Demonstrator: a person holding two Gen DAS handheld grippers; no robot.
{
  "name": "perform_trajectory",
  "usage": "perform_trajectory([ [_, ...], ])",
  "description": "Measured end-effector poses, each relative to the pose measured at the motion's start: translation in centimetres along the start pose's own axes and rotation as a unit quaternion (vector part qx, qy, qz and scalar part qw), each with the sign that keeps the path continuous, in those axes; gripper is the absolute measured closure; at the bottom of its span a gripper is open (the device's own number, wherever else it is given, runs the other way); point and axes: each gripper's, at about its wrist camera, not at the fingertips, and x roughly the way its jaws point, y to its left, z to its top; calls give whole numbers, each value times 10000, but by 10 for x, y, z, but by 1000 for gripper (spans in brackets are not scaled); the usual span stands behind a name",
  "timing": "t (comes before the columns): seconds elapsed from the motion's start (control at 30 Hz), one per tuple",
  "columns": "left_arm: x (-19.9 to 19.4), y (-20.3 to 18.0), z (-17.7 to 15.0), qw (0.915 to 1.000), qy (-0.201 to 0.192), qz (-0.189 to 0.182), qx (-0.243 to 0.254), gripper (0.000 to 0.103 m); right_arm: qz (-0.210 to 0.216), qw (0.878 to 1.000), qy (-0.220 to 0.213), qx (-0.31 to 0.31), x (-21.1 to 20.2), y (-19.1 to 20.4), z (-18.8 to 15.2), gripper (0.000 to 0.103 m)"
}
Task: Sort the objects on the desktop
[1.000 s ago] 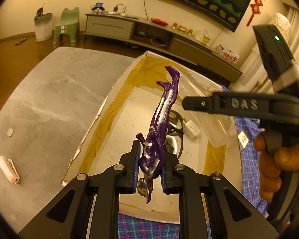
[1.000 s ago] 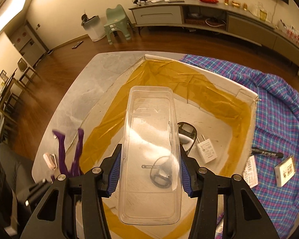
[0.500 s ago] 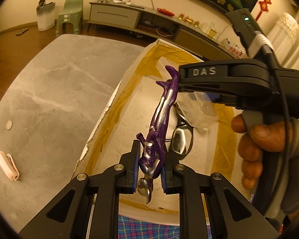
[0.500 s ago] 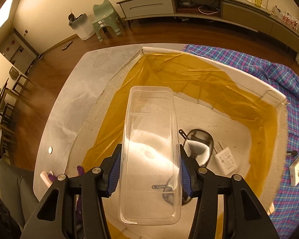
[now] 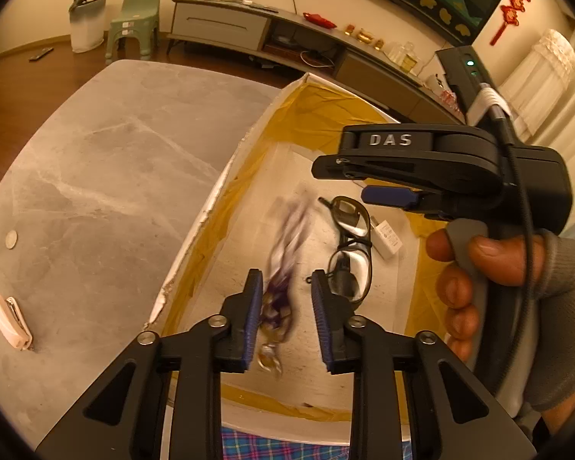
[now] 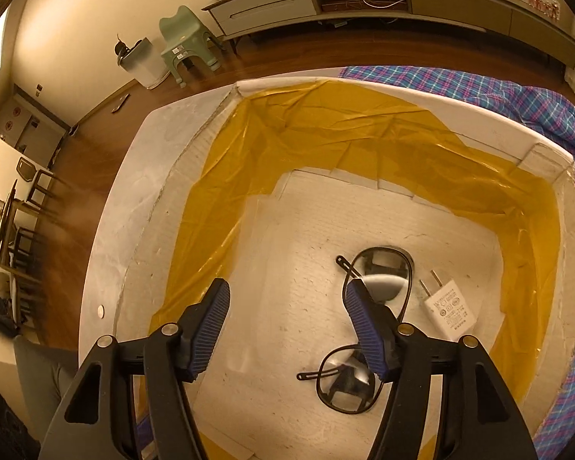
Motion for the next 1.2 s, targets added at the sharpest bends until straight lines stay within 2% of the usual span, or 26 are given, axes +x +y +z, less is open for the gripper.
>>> perform_trajectory([
  [0.3, -8, 1, 0, 9999, -63, 14, -77, 68, 153, 9996, 133, -208, -24, -6, -12, 33],
  [0.47, -18, 0, -2, 9998, -160, 42, -65, 68, 71, 9979, 3, -646, -49, -7, -25, 32],
  [0.6, -29, -13, -3, 9996, -232, 57, 127, 68, 16, 9955, -42, -946, -63, -13, -36, 32],
  [0.77, -50, -42, -14, 9975, -385, 0, 590, 68, 3, 9904, -160, -1375, -88, -20, -59, 32],
  [0.93, -70, -71, -30, 9936, -492, -161, 1000, 68, -36, 9787, -542, -1978, -127, -25, -93, 32],
  [1.07, -84, -103, -49, 9860, -562, -385, 1524, 68, -111, 9714, -910, -2190, -158, -37, -121, 32],
  [1.2, -94, -136, -69, 9764, -546, -618, 1997, 68, -126, 9725, -1122, -2036, -177, -63, -141, 32],
])
